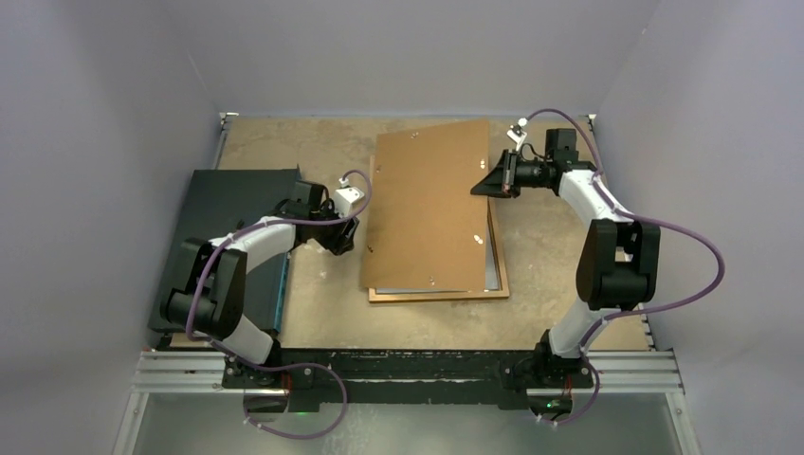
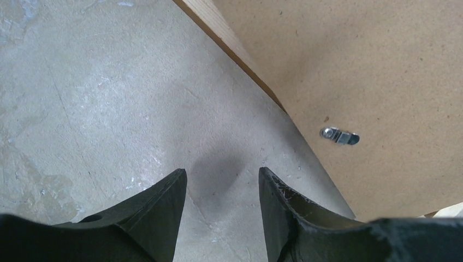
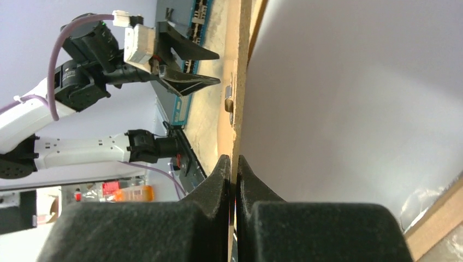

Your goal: Put the photo into the frame

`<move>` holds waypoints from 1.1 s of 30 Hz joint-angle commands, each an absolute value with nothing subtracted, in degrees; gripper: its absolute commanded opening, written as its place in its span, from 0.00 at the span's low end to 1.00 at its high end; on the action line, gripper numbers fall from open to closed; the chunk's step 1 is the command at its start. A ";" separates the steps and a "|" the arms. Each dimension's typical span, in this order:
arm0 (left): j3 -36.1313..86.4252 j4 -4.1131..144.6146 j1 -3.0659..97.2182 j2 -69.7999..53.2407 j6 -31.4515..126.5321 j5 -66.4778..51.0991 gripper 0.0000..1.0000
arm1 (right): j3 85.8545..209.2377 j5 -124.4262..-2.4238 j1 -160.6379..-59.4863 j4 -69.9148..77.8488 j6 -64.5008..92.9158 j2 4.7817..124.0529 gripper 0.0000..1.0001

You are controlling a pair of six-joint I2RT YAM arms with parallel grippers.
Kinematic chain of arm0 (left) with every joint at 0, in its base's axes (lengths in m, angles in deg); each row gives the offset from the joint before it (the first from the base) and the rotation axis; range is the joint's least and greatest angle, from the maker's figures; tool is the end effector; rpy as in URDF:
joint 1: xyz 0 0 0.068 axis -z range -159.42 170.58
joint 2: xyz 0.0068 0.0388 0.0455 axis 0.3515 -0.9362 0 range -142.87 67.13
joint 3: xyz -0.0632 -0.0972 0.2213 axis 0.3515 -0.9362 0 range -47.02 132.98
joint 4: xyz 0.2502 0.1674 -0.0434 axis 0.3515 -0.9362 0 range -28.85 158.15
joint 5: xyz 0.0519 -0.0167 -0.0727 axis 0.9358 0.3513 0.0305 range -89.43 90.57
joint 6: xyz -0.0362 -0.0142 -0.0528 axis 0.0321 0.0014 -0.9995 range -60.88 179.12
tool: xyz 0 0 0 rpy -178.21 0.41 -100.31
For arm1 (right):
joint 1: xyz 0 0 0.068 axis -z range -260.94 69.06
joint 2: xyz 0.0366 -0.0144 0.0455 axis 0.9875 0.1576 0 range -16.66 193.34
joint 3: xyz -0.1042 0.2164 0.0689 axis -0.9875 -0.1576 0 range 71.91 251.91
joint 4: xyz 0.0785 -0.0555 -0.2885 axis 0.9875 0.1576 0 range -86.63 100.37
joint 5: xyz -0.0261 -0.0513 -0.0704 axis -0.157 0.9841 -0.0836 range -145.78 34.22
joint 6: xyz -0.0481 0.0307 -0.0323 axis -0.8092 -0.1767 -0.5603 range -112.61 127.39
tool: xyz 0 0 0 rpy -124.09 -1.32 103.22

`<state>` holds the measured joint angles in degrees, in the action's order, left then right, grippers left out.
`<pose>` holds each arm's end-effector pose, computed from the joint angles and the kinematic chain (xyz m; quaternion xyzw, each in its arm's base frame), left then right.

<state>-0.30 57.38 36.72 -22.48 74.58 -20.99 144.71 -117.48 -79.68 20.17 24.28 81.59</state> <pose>0.3252 -0.1139 0.1020 0.3103 0.8822 -0.1795 0.3054 0.4160 0.0363 0.2145 -0.0811 0.8079 0.5118 0.2805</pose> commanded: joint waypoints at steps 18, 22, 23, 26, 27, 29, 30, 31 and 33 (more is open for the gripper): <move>8.23 59.75 37.05 -25.06 65.37 -22.59 0.74 | 136.53 -114.65 -76.28 18.84 20.41 84.09 0.00; 9.73 59.76 37.81 -27.49 64.21 -22.80 0.72 | 136.37 -114.03 -76.32 16.68 22.60 85.96 0.00; 9.41 60.18 38.19 -27.79 64.18 -22.58 0.71 | 136.42 -114.06 -76.28 15.89 23.13 86.32 0.00; 8.29 60.69 39.20 -28.74 64.81 -21.95 0.67 | 135.13 -115.46 -76.29 11.87 26.78 86.41 0.16; 7.89 60.69 39.36 -28.99 64.85 -21.85 0.65 | 134.35 -116.19 -76.29 10.10 27.99 86.24 0.20; 7.10 60.75 39.47 -29.25 65.05 -21.71 0.60 | 131.86 -116.74 -76.31 5.84 31.22 85.37 0.32; 6.67 60.88 39.54 -29.35 65.09 -21.60 0.57 | 130.65 -116.62 -76.28 4.14 32.65 85.07 0.35; 6.12 60.89 39.56 -29.36 65.12 -21.66 0.55 | 128.67 -116.87 -76.28 0.70 34.13 84.77 0.37; 5.21 60.97 39.61 -29.39 64.93 -22.08 0.49 | 125.72 -117.30 -76.28 -4.17 38.06 83.88 0.40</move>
